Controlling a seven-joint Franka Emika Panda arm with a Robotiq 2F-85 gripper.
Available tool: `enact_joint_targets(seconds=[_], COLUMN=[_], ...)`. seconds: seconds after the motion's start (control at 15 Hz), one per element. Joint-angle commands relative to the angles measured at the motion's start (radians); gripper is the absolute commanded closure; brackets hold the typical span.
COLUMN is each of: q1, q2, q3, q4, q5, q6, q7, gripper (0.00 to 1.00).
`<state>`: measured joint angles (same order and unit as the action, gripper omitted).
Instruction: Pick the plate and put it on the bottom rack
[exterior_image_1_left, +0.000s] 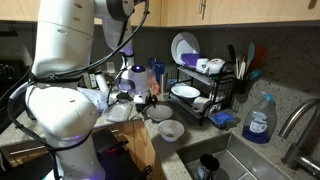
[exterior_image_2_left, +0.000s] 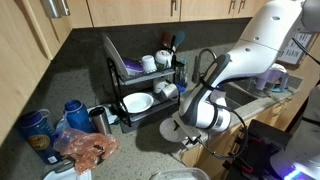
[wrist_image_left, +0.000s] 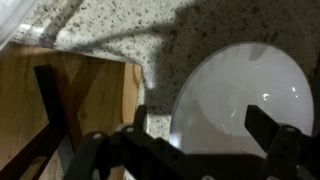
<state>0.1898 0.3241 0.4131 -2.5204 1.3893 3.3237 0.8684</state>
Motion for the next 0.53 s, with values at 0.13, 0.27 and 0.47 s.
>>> enact_joint_targets(seconds=[0.13, 0.27, 0.47], q1=[-0.008, -0.008, -0.007], q2=[0.032, 0.047, 0.074], q3=[0.015, 0.013, 0.011], q4=[0.013, 0.02, 0.034], q5=[0.004, -0.002, -0.017], q6=[0.053, 0.071, 0.104], q7=[0.007, 0.01, 0.021], gripper=[0.0, 0.0, 0.09])
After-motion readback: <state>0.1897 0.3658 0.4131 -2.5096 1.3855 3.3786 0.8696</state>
